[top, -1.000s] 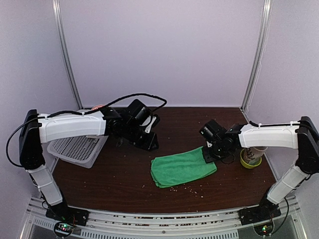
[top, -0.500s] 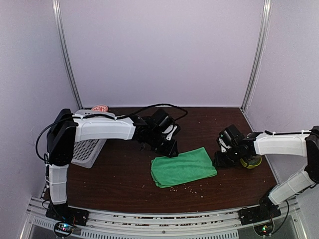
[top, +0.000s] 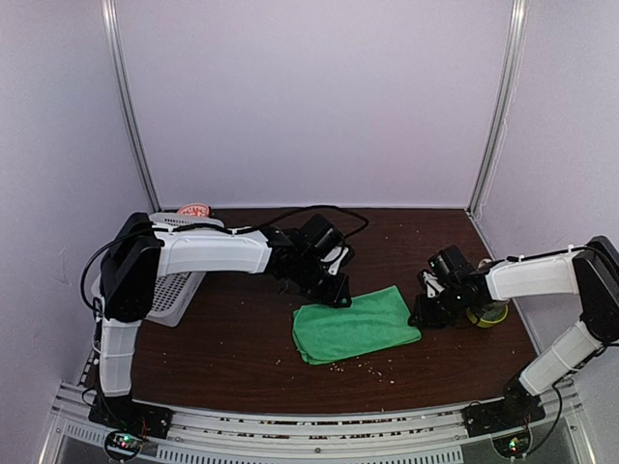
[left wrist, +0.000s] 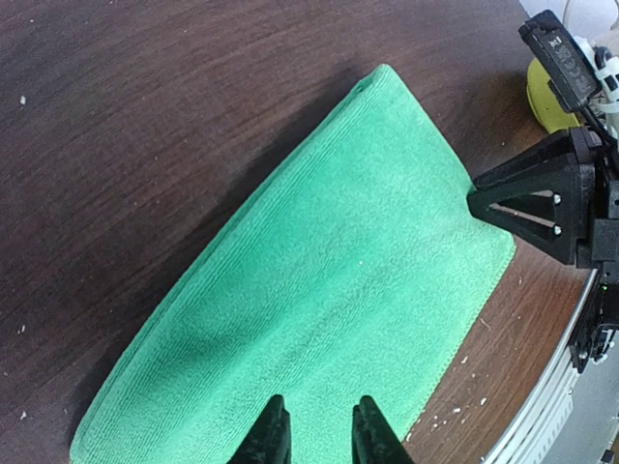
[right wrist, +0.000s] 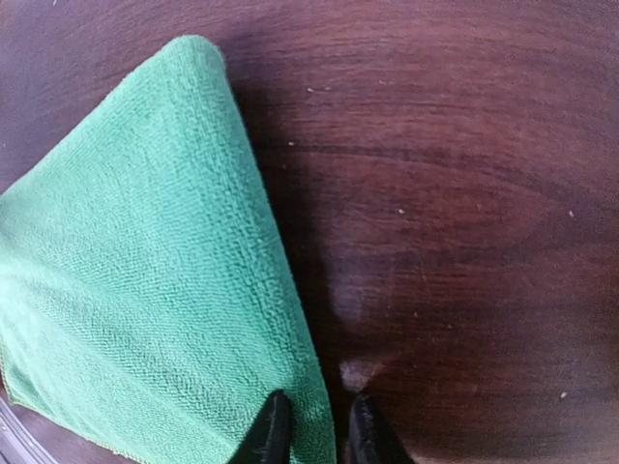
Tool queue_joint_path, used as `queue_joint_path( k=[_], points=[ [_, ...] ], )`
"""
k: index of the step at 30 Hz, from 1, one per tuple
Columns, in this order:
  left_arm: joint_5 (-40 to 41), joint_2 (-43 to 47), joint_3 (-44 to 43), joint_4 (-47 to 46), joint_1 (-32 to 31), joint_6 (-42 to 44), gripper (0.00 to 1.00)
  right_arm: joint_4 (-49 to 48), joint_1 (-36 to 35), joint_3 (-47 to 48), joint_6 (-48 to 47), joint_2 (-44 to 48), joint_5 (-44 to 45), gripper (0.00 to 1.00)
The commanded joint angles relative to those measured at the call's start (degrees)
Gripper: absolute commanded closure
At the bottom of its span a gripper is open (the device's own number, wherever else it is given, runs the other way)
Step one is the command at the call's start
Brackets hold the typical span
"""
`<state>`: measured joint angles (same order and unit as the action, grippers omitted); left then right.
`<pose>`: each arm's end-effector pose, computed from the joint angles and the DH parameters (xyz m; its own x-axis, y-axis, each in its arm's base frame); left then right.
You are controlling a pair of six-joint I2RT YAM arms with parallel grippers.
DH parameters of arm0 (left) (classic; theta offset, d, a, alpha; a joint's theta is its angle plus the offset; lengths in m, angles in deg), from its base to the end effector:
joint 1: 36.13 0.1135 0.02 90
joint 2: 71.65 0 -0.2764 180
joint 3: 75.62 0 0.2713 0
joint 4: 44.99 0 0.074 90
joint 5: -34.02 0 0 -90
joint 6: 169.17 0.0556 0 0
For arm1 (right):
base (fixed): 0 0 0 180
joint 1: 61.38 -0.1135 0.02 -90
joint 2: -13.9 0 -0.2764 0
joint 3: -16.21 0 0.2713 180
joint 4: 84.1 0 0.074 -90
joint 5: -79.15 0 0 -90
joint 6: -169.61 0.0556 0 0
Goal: Roll the towels
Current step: Roll the towel at the center of the board.
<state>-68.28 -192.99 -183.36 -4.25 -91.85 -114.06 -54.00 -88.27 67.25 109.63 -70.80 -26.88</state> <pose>0.2731 -0.4217 0.1815 -0.8772 0.2946 -0.3792 0.4578 0.7512 -0.4754 0.2398 0.1388 0.1240 -0.9646 0.0500 -0.2589 -0.0704 0.8974 0.4357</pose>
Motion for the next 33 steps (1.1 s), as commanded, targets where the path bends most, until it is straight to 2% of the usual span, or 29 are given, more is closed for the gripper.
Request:
queue_joint_path(
  k=[1, 4, 5, 13, 19, 29, 33],
  points=[
    [-0.8, -2.0, -1.8, -1.2, -0.3, -0.4, 0.76, -1.0, 0.4, -0.5, 0.3, -1.3, -1.5, 0.84],
    [-0.6, -2.4, -1.8, -1.0, -0.3, -0.3, 0.76, -0.5, 0.3, -0.5, 0.2, -0.6, -0.6, 0.99],
    [-0.6, -2.5, -1.7, -0.9, -0.3, -0.4, 0.77, -0.2, 0.4, -0.5, 0.0, -0.1, -0.3, 1.0],
    [-0.8, -2.1, -2.4, -0.6, -0.3, -0.3, 0.77, 7.5, -1.1, 2.0, -2.2, 6.3, 9.6, 1.0],
    [-1.0, -1.8, -2.7, -0.5, -0.3, -0.3, 0.77, 13.8, -5.8, 5.7, -3.2, 8.9, 18.8, 1.0],
    [-1.8, -1.1, 0.5, -2.1, -0.2, -0.9, 0.78, 22.0, -18.8, 12.9, -3.5, 0.8, 40.4, 1.0],
    [-2.7, -0.2, 2.8, -4.0, 0.2, -1.6, 0.78, 22.5, -23.0, 14.3, -4.4, -1.7, 44.4, 1.0]
  ],
)
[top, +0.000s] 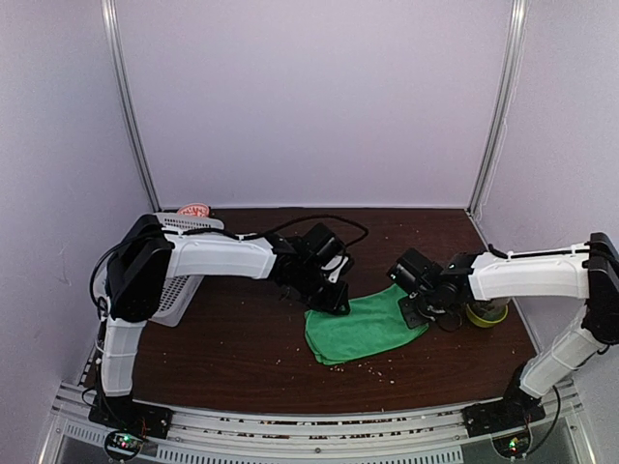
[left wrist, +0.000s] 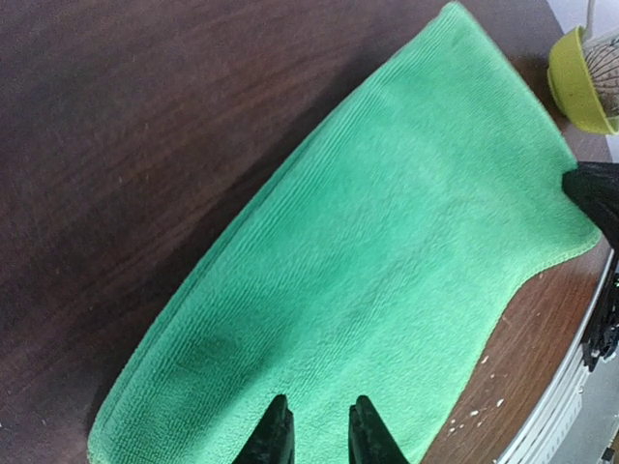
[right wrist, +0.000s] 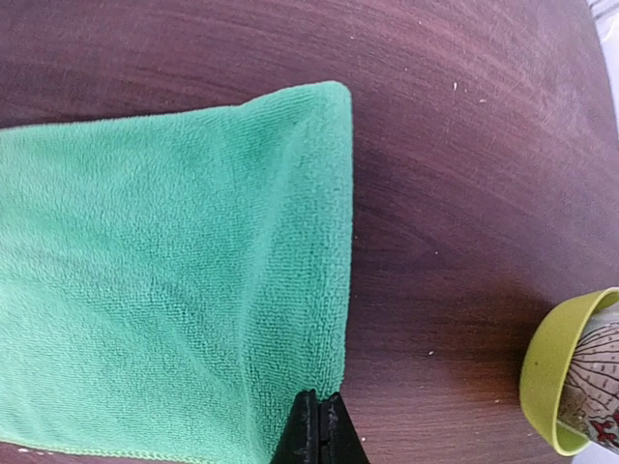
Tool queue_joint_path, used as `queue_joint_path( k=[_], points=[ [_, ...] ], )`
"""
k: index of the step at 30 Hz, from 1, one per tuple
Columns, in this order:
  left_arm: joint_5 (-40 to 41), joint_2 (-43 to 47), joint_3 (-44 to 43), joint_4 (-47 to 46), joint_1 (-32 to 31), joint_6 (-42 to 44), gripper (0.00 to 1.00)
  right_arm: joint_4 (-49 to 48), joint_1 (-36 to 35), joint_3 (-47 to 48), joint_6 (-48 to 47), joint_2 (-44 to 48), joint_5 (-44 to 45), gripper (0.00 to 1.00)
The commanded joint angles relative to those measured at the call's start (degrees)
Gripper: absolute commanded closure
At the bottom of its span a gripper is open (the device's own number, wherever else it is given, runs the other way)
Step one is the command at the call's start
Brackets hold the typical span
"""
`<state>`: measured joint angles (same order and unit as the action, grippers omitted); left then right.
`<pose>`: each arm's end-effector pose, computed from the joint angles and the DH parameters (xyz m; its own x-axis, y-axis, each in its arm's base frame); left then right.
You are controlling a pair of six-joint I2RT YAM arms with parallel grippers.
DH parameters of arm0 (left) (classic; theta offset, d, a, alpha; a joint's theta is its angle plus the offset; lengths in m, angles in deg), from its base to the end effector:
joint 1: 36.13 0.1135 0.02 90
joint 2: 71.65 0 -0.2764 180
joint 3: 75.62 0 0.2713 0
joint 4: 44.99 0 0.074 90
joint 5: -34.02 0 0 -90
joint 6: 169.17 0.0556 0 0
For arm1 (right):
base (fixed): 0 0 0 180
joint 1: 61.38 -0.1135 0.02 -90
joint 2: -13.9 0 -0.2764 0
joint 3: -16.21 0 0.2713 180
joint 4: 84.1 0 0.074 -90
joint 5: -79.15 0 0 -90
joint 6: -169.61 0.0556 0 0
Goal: Roll the towels
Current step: Roll the towel at the center of the board.
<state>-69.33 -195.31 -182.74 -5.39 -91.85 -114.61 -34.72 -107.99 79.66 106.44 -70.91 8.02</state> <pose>0.2736 -0.4242 0.1600 -0.8893 0.3029 -0.3428 0.4428 0.7577 -0.4793 0.2119 0.1980 0.1704 -0.8560 -0.2838 -0.4322 -0.2555 0.9589 -0.1236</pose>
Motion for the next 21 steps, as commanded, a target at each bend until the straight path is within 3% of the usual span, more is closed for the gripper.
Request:
queue_joint_path(
  k=[1, 9, 21],
  points=[
    [-2.3, 2.2, 2.5, -3.4, 0.5, -1.4, 0.79, 3.1, -4.1, 1.9, -1.5, -2.1, 10.1, 1.0],
    [-6.3, 3.0, 4.1, -6.8, 2.2, -3.5, 0.79, 1.6, -9.4, 2.1, -3.0, -6.0, 12.0, 1.0],
    [-6.9, 3.8, 6.8, -8.5, 2.5, -4.8, 0.79, -0.4, -11.2, 4.1, -3.6, -10.7, 7.4, 1.0]
  ],
)
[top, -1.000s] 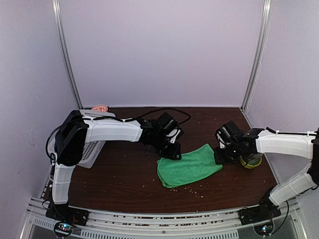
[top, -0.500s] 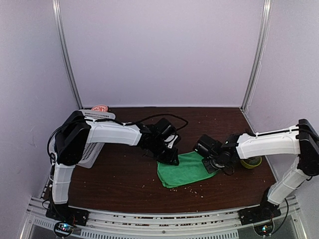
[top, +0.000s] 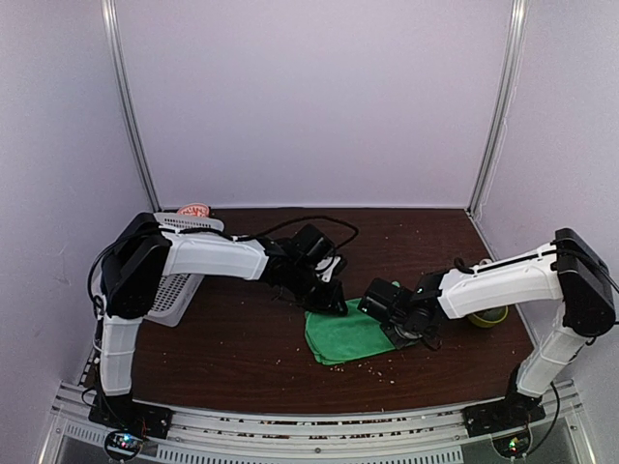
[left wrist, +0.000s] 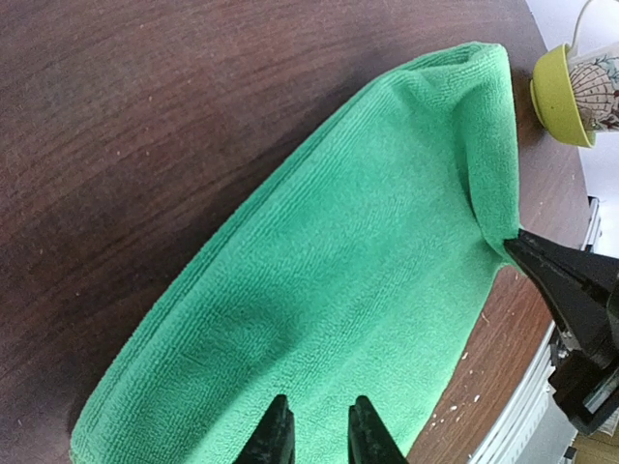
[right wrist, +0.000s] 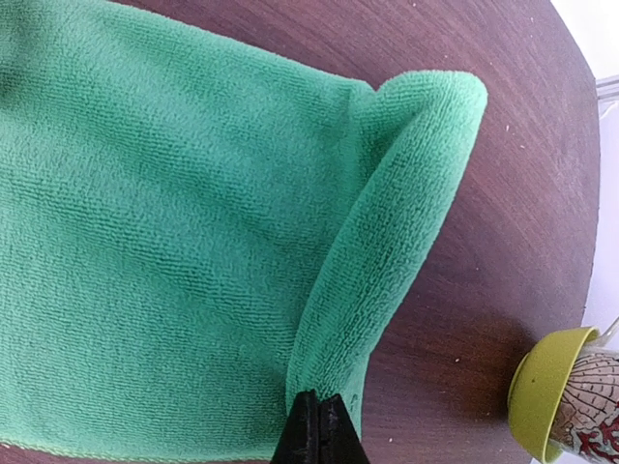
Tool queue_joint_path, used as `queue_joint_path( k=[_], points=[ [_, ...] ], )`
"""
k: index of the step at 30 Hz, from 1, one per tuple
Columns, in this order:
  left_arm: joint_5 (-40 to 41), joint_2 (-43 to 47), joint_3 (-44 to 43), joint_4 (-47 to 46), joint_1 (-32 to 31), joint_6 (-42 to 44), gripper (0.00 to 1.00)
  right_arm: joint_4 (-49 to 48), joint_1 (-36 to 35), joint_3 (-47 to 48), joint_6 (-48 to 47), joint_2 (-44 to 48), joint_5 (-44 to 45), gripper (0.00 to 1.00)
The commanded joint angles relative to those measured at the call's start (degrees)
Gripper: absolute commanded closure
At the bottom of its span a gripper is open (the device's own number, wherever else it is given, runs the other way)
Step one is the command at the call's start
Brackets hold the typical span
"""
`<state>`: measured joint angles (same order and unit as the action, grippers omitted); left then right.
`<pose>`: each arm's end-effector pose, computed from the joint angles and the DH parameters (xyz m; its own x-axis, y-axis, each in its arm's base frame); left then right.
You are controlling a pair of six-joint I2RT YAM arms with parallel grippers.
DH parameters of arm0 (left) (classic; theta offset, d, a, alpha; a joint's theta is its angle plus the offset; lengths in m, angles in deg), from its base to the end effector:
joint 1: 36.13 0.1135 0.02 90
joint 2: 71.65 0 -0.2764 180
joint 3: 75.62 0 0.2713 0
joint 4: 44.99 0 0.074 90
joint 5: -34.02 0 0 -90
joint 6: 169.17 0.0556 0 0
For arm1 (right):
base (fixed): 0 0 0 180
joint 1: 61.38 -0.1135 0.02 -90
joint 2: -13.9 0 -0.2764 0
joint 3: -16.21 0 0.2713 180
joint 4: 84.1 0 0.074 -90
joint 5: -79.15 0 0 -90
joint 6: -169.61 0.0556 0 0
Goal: Roll the towels
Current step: Roll the towel at the center of the board.
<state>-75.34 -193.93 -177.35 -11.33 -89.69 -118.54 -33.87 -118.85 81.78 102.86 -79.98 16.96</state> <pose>0.2796 -0.4097 0.1494 -0.9270 0.2479 -0.2815 0.3701 0.7266 -0.5788 0.1843 0.2407 0.1399 -0.7589 -0.5406 -0.3630 -0.4313 0.8350 -0.3417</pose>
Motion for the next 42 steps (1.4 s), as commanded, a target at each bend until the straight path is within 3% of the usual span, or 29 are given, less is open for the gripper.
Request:
queue_joint_path(
  k=[1, 7, 14, 20, 22, 34, 42],
  points=[
    [-0.9, 2.5, 1.7, -2.6, 0.3, -0.9, 0.79, -1.5, -0.4, 2.3, 0.1, -2.1, -2.4, 1.0],
    [-0.9, 3.0, 2.1, -2.5, 0.3, -1.0, 0.79, -2.9, -0.3, 2.4, 0.4, -3.9, -7.0, 0.99],
    [-0.5, 3.3, 1.9, -1.8, 0.4, -1.0, 0.79, -4.7, -0.3, 1.4, 0.5, -2.7, -10.1, 0.81],
    [-0.5, 3.2, 0.2, -1.1, 0.3, -1.0, 0.79, -9.0, 0.8, -2.3, 0.6, -0.9, -13.9, 0.58],
    [-0.6, 3.2, -0.6, -0.8, 0.5, -1.0, 0.79, -10.1, 1.2, -3.4, 0.7, -0.1, -14.9, 0.55],
    [-2.0, 1.6, -3.7, -0.5, 0.9, -2.0, 0.79, -16.2, 3.8, -8.1, 0.1, 4.1, -21.2, 0.52],
    [-7.6, -4.0, -12.5, -1.9, 1.3, -5.9, 0.79, -20.8, 3.8, -10.9, -2.1, 5.0, -23.9, 0.51]
  ],
)
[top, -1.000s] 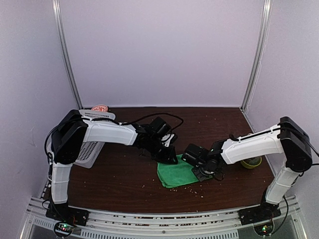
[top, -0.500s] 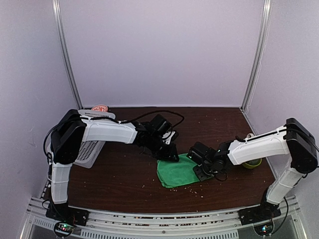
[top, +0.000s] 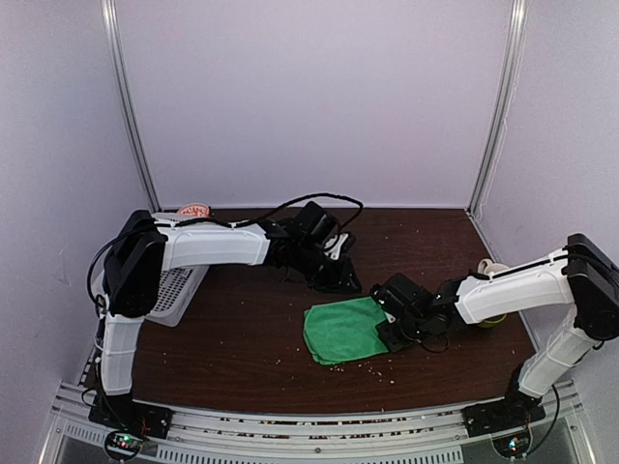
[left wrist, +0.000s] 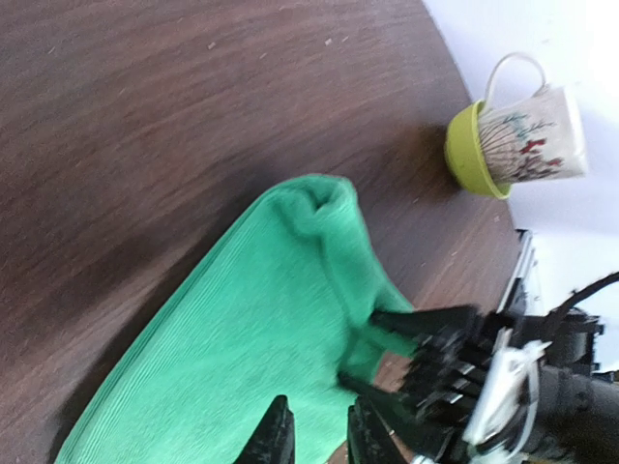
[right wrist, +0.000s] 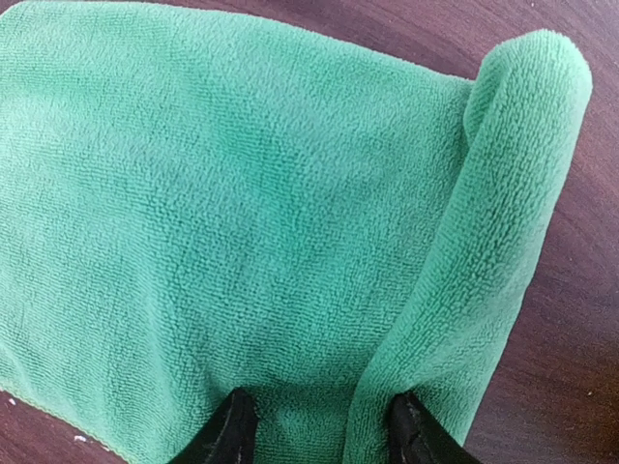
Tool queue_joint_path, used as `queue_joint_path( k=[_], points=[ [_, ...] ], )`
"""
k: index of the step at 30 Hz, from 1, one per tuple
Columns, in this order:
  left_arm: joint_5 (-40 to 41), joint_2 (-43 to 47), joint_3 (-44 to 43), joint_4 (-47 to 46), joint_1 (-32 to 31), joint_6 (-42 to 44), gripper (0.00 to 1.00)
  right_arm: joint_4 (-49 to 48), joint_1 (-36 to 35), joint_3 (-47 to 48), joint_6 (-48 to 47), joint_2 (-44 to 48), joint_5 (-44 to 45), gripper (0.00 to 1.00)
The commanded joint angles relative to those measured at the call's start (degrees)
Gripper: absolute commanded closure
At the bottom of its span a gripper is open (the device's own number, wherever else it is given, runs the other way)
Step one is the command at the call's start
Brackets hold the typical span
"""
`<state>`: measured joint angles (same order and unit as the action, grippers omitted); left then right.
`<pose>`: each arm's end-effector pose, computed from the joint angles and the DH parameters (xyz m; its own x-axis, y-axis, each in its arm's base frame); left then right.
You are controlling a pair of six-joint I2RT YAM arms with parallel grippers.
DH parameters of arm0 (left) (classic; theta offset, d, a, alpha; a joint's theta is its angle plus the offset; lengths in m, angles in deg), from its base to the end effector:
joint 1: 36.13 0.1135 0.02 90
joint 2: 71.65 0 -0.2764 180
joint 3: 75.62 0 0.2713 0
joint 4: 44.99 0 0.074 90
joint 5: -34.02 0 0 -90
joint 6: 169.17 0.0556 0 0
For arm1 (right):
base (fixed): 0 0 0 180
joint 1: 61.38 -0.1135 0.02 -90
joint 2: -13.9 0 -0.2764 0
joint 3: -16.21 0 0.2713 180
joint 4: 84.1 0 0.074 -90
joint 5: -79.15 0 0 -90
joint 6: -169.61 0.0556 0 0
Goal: Roll the towels
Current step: Roll the towel at the center of the board.
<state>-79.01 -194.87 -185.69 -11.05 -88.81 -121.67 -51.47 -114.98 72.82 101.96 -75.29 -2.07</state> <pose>0.2985 -0.4274 0.1913 -0.9309 0.1956 -0.3084 0.3587 0.6487 -0.6712 0.1841 0.2354 0.1267 -0.7863 -0.4332 -0.4405 -0.4957 0.8679 0.0313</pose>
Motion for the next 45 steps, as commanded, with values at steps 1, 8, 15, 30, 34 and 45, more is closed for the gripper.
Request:
queue_joint_path(
  k=[1, 8, 15, 30, 34, 45],
  points=[
    [-4.4, -3.6, -4.7, -2.8, 0.3, -3.4, 0.79, -3.4, -0.1, -2.3, -1.3, 0.2, -5.2, 0.51],
    [-9.1, -7.8, -7.7, -8.1, 0.4, -7.8, 0.79, -5.2, -0.1, -4.0, -0.8, 0.5, -6.0, 0.51],
    [-13.2, -13.4, -13.3, -10.6, 0.4, -9.1, 0.79, -6.1, -0.1, -5.3, -0.1, 1.1, -6.0, 0.51],
    [-20.5, -20.1, -12.6, -34.7, 1.0, -25.1, 0.78, -6.2, -0.2, -5.4, -0.1, 0.6, -5.7, 0.52],
    [-21.8, -22.0, -14.9, -35.2, 1.3, -25.9, 0.78, -6.1, 0.0, -5.4, 0.0, 0.4, -5.6, 0.52],
    [-26.6, -26.8, -14.9, -38.2, 2.4, -33.4, 0.79, -4.8, 0.0, -4.1, -0.3, -0.6, -5.8, 0.52]
  ],
)
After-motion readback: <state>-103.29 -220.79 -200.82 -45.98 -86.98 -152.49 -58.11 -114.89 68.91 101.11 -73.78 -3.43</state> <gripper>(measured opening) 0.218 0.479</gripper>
